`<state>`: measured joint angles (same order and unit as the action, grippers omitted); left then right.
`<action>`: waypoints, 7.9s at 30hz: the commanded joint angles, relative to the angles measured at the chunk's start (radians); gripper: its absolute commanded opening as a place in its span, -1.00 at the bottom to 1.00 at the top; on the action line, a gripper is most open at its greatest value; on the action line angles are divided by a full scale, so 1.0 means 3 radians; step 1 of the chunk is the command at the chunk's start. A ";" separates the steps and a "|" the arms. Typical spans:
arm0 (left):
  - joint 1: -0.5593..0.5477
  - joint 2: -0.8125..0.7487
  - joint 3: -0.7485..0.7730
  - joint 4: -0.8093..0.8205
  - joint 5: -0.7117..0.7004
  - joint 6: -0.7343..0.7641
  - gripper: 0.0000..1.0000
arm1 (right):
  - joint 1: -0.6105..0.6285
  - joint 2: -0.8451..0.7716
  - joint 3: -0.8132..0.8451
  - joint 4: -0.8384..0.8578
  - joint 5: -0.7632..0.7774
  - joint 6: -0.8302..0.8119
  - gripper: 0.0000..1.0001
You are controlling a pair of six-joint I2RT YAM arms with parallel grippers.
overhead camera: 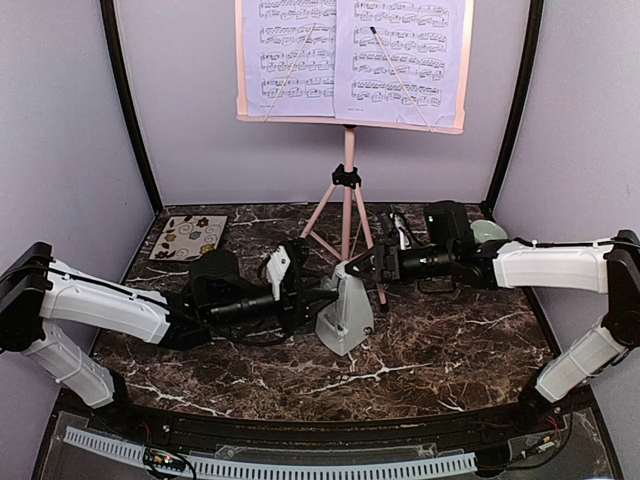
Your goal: Set up the instrument practice props
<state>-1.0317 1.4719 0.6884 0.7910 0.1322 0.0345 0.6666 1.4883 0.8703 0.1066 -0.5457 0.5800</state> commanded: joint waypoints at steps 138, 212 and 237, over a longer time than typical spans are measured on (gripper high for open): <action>0.0765 0.0289 0.0032 -0.1157 0.0578 -0.0920 -0.39 | 0.1372 0.0018 0.0414 -0.0346 0.2465 0.0001 0.75; 0.0765 0.0112 -0.0033 -0.1214 0.0420 -0.0973 -0.40 | 0.1805 0.0298 0.0770 -0.0900 0.3955 0.0621 0.97; 0.1877 -0.0928 -0.0135 -0.2284 -0.0089 -0.1182 -0.36 | 0.1252 -0.2106 -0.0537 -0.2470 0.4376 0.1142 1.00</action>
<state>-0.6125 1.3182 0.6628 0.2581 0.1741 -0.2943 1.0733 0.9741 0.7254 -0.5735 0.7341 0.9463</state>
